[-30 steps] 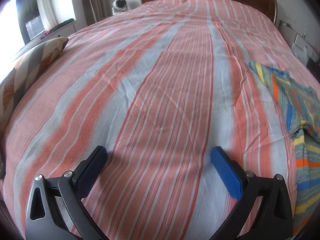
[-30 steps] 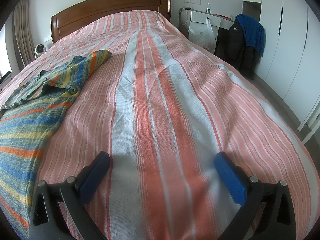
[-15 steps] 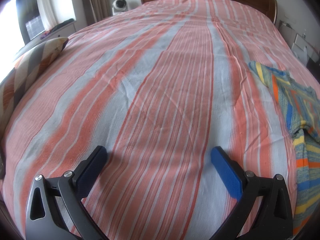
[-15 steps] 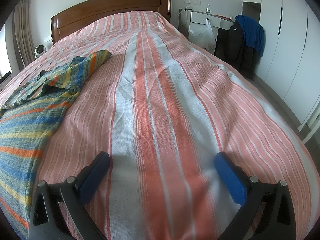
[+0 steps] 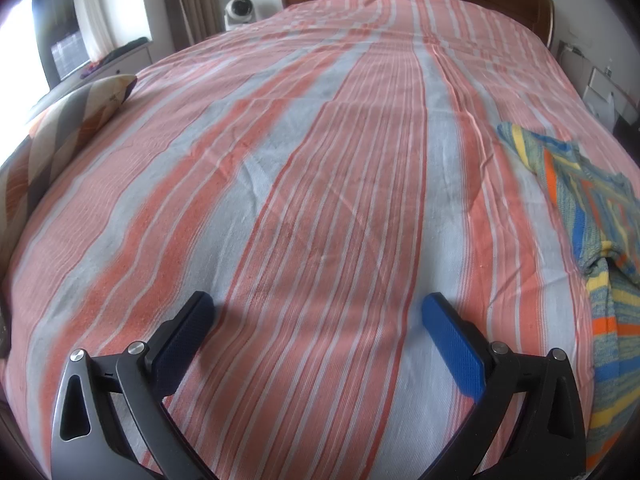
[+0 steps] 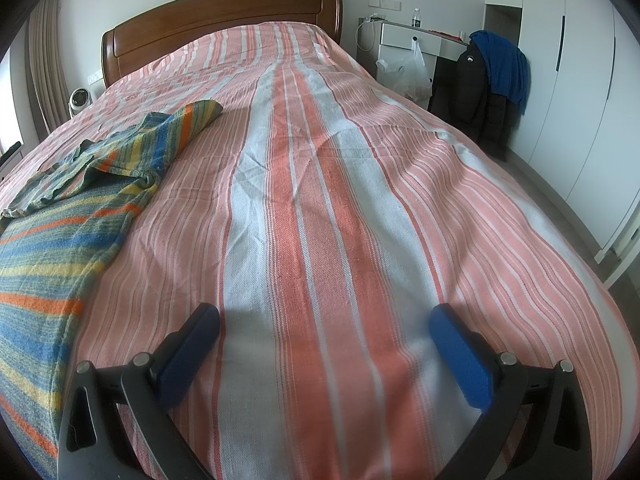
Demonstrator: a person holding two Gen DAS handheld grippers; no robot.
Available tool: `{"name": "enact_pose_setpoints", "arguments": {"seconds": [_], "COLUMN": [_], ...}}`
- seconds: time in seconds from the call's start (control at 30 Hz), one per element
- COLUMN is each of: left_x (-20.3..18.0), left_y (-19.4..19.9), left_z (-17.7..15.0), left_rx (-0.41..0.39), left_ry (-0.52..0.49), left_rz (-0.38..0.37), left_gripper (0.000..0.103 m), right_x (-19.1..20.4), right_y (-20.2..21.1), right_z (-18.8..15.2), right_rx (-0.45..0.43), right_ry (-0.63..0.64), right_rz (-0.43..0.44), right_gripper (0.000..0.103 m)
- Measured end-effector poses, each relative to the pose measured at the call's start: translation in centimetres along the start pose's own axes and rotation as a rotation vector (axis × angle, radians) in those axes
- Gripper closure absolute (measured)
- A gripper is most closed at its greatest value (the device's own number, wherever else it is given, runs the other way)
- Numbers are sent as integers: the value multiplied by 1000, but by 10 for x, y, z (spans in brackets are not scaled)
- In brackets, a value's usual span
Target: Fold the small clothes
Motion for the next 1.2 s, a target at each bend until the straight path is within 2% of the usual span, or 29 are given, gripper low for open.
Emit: {"name": "enact_pose_setpoints", "arguments": {"seconds": [1.2], "left_x": [0], "left_y": [0], "left_z": [0], "left_rx": [0], "left_ry": [0], "left_rz": [0], "left_gripper": [0], "right_x": [0], "right_y": [-1], "right_z": [0], "right_rx": [0], "right_ry": [4], "right_rz": [-10], "right_gripper": [0]}}
Point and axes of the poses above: each gripper's, at about its wrist camera, not at the fingertips, and y roughly against the way its jaws point, x to its left, z to its top, the point moved 8 cm from there along -y, roughly the way its jaws point, and after that the axes turned 3 degrees about z, right-handed, at the moved point
